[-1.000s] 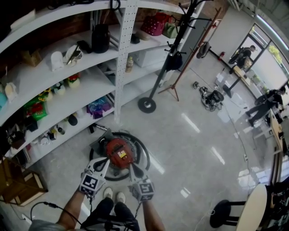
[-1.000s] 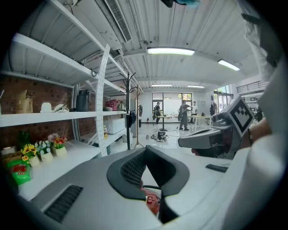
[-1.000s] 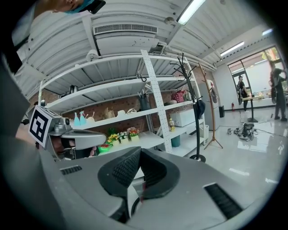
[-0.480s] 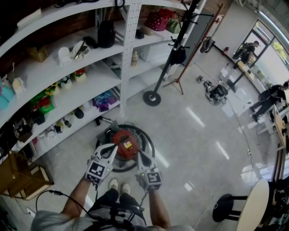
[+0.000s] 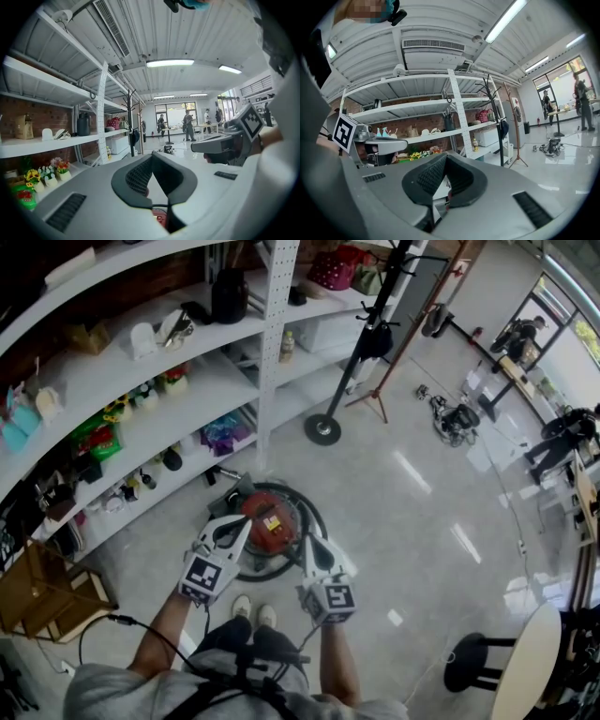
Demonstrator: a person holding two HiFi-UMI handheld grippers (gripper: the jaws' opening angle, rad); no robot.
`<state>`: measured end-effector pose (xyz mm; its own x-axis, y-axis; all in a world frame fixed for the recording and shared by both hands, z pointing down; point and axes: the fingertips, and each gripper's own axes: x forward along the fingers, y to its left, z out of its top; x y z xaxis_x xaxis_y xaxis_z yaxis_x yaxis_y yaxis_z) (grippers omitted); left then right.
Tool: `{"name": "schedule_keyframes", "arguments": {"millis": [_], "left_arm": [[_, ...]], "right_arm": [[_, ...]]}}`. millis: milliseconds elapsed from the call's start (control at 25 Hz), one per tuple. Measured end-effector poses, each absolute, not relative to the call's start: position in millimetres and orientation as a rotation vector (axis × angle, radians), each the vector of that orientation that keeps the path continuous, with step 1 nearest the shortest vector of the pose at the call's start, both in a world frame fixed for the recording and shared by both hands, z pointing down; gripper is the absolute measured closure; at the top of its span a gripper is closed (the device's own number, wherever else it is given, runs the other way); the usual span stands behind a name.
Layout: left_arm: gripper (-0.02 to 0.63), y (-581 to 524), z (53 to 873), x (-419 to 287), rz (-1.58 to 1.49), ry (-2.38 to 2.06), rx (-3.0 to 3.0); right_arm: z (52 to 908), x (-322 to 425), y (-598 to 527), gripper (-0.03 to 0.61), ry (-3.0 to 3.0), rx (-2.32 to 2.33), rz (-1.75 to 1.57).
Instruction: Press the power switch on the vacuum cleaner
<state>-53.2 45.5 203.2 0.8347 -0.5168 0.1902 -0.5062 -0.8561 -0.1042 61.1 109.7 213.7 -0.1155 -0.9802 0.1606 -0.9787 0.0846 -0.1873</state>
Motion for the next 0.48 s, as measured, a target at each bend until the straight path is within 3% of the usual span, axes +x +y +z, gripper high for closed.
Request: {"name": "schedule_keyframes", "arguments": {"millis": [480], "left_arm": [[0.607, 59, 159, -57, -0.211, 0.847, -2.926]], "right_arm": [[174, 66, 130, 0.566, 2.295, -2.067, -0.273]]}}
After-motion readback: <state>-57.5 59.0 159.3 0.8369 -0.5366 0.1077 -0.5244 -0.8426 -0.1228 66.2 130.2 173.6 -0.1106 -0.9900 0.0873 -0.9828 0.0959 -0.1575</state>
